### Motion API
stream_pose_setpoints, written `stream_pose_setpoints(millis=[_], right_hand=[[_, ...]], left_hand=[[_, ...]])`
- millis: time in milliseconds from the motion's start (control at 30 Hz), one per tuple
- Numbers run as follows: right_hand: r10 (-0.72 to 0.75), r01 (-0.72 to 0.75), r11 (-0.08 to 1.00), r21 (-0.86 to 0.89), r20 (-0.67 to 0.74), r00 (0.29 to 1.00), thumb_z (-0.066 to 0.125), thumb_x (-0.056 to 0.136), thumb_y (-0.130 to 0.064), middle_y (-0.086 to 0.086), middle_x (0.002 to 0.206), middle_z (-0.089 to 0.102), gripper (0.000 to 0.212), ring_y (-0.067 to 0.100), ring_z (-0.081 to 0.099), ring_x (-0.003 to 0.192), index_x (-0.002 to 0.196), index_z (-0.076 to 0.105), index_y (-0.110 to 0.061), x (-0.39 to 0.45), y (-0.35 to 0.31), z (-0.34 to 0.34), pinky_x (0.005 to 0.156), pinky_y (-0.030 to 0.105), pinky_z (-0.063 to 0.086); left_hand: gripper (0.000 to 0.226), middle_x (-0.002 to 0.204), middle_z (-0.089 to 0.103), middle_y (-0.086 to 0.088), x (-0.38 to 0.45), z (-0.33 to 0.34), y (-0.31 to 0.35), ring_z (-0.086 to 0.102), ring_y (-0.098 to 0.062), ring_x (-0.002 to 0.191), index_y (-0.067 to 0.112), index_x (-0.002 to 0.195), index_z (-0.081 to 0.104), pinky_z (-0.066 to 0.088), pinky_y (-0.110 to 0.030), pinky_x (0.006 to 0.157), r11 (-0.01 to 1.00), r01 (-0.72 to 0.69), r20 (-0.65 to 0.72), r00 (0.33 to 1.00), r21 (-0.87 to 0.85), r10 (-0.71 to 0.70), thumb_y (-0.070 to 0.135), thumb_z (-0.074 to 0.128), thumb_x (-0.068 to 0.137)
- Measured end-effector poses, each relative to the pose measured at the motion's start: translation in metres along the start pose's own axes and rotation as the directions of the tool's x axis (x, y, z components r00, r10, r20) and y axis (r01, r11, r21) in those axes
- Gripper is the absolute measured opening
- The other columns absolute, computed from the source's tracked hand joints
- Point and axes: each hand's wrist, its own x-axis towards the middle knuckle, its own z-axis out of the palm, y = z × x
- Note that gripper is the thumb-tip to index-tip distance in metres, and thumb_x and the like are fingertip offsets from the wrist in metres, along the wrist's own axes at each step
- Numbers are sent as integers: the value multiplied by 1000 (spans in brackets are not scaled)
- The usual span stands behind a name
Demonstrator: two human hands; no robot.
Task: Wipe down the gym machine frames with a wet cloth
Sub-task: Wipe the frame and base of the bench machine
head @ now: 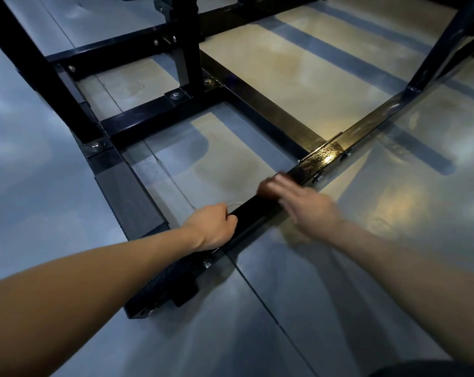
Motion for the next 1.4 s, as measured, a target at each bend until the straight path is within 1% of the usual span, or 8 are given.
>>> stream_pose_setpoints(millis=[133, 333, 400, 600, 833, 1067, 1200, 1400], right_hand=[[424, -423, 904, 67, 1, 906, 27, 111, -44, -4, 169, 29, 49, 39, 64, 118, 159, 30, -36, 17, 31, -12, 93, 52, 57], [74, -69, 996, 61, -79, 994, 38, 106, -42, -7, 161, 44, 49, 32, 70, 88, 153, 44, -34, -10, -19, 17, 66, 42, 60], [68, -66, 997, 24, -90, 994, 35, 107, -42, -10, 163, 41, 48, 28, 71, 93, 154, 43, -35, -2, 5, 13, 70, 42, 61], [492, -479, 866, 142, -77, 867, 32, 112, -43, -10, 167, 31, 46, 31, 65, 123, 157, 39, -35, 26, 59, -7, 97, 43, 55], [165, -139, 981, 136, -211, 963, 42, 109, -35, -4, 158, 48, 43, 28, 73, 102, 150, 53, -24, 5, 45, 18, 76, 38, 61], [541, -514, 834, 202, -107, 834, 35, 111, -41, -6, 166, 35, 44, 31, 55, 136, 154, 44, -34, 37, 89, -6, 108, 46, 48], [300, -277, 939, 204, -89, 950, 41, 110, -40, 0, 161, 45, 45, 31, 72, 109, 151, 50, -27, 18, 39, 1, 88, 43, 62], [57, -74, 968, 240, 75, 996, 43, 109, -37, -14, 166, 34, 46, 26, 66, 120, 155, 45, -35, 7, -4, -8, 91, 43, 55]], left_hand=[[52, 118, 67, -4, 3, 9, 3, 63, -27, 99, 21, 132, 47, 53, -37, 86, 999, -30, 28, 999, 15, 30, 59, 47, 96], [91, 127, 65, 2, 30, 22, 27, 64, -23, 110, 28, 137, 46, 55, -41, 93, 995, -97, -4, 995, -22, 97, 85, 63, 67], [83, 126, 65, -2, 43, 25, 39, 63, -26, 110, 24, 134, 47, 54, -41, 92, 994, -106, -16, 994, 1, 106, 78, 67, 74], [55, 110, 69, -6, 58, 33, 33, 65, -33, 103, 26, 122, 47, 45, -39, 76, 967, -164, -130, 973, 197, 192, 70, 52, 90], [45, 84, 62, 4, 68, 33, 30, 61, -30, 83, 30, 100, 40, 44, -39, 70, 969, -225, -81, 969, 100, 233, 72, 50, 87], [45, 74, 54, 8, 66, 31, 29, 56, -26, 74, 29, 95, 36, 45, -40, 68, 969, -221, -73, 970, 113, 230, 72, 49, 89], [46, 79, 59, 6, 67, 31, 30, 60, -28, 78, 30, 95, 37, 49, -41, 71, 973, -198, -50, 977, 119, 205, 74, 48, 87], [69, 111, 72, 4, 63, 26, 34, 67, -26, 101, 36, 130, 49, 51, -37, 82, 981, -145, -37, 988, 127, 151, 82, 49, 79]])
